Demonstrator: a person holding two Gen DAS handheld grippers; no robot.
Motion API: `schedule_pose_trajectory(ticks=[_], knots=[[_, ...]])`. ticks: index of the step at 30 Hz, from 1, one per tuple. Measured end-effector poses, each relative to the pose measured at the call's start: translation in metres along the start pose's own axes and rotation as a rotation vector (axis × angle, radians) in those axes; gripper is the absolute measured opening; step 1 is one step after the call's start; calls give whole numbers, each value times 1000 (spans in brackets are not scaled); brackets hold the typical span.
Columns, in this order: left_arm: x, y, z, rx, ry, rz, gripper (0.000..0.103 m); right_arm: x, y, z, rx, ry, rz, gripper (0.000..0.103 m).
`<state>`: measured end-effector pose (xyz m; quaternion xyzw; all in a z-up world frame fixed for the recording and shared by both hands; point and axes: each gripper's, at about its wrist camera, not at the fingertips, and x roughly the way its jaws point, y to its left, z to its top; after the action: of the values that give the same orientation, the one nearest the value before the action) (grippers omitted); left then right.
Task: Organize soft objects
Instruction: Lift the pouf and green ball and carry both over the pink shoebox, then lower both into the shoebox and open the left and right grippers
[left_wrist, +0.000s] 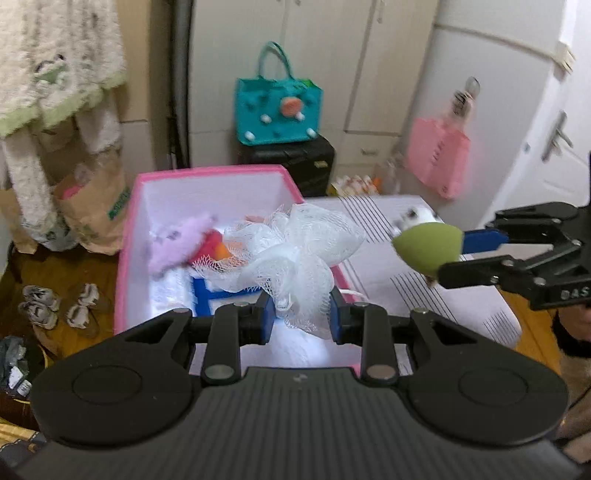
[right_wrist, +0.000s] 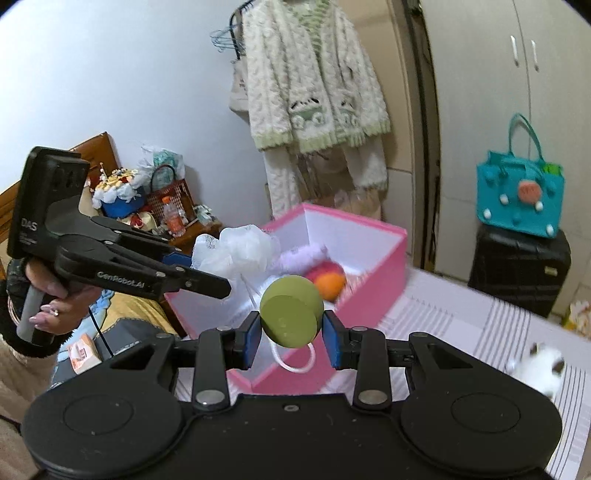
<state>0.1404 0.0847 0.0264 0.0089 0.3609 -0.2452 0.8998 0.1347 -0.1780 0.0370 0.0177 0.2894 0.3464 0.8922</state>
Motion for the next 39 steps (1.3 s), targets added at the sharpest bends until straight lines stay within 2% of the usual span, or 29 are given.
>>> schedule_pose_trajectory(ticks=[5,8,11,16,18,21,24,26,28,34,39], knots=[[-13,18,16,-2,-58,57,28,10,9,26,-54,-10,20,40],[-11,22,23,25,-57,74,28,25,14,35,-87,-3,31,40],[5,26,24,38,-1,80,28,50,15,39,-109,25,31,40],[43,41,19,71,130,157,29,99,7,38,-134,104,24,40],[59,47,18,73,184,160,29,117,4,37,-136,138,26,40],[72,51,18,92,213,170,32,142,2,36,-157,181,26,40],[79,47,16,162,211,231,42,163,3,35,-183,224,25,40],[84,44,14,212,205,274,43,173,4,34,-212,244,16,40],[85,43,14,239,205,282,48,182,5,33,-243,257,3,41],[78,48,16,196,186,253,50,200,3,33,-262,289,-2,42],[70,50,18,167,152,262,59,198,2,32,-254,270,-31,46]])
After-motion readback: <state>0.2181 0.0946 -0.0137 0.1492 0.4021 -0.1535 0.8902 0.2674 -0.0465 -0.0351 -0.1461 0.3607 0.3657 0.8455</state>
